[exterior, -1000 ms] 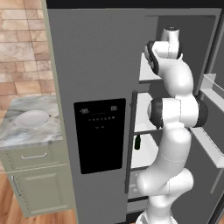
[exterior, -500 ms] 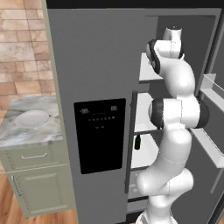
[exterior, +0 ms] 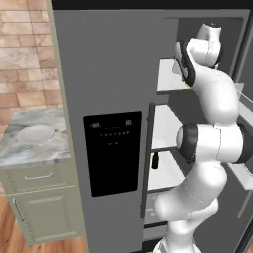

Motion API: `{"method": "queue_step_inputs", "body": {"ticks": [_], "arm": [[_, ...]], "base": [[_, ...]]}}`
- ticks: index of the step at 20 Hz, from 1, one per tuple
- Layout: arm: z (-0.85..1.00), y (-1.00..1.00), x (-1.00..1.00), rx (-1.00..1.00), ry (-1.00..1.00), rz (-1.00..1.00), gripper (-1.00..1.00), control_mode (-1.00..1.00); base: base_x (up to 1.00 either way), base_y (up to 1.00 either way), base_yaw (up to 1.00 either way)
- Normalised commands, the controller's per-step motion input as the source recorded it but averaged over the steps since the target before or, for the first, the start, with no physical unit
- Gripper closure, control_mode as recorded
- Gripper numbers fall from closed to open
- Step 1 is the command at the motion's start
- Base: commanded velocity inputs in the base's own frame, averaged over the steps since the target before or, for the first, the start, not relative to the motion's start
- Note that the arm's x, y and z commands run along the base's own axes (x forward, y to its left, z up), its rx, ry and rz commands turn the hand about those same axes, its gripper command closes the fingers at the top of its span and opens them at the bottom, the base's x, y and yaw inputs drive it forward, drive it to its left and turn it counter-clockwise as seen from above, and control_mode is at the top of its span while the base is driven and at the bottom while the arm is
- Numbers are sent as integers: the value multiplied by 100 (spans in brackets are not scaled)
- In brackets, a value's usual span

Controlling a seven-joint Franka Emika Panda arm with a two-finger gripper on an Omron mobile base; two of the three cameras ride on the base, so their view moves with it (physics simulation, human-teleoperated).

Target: Pick corn from the fridge and place it on the plate on the counter.

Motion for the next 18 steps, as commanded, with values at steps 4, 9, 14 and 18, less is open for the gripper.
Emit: {"method": "queue_step_inputs", "body": {"ticks": [4, 9, 14, 18], "arm": [[3, 47, -100, 0, -13, 6, 100, -100], [3, 22, -100, -1, -12, 0, 100, -100], [-9, 44, -100, -6, 0, 0, 100, -100], [-17, 43, -100, -2, 0, 3, 100, -100]], "base": [[0, 0, 0], [0, 0, 0], [0, 0, 0], [0, 0, 0]]}}
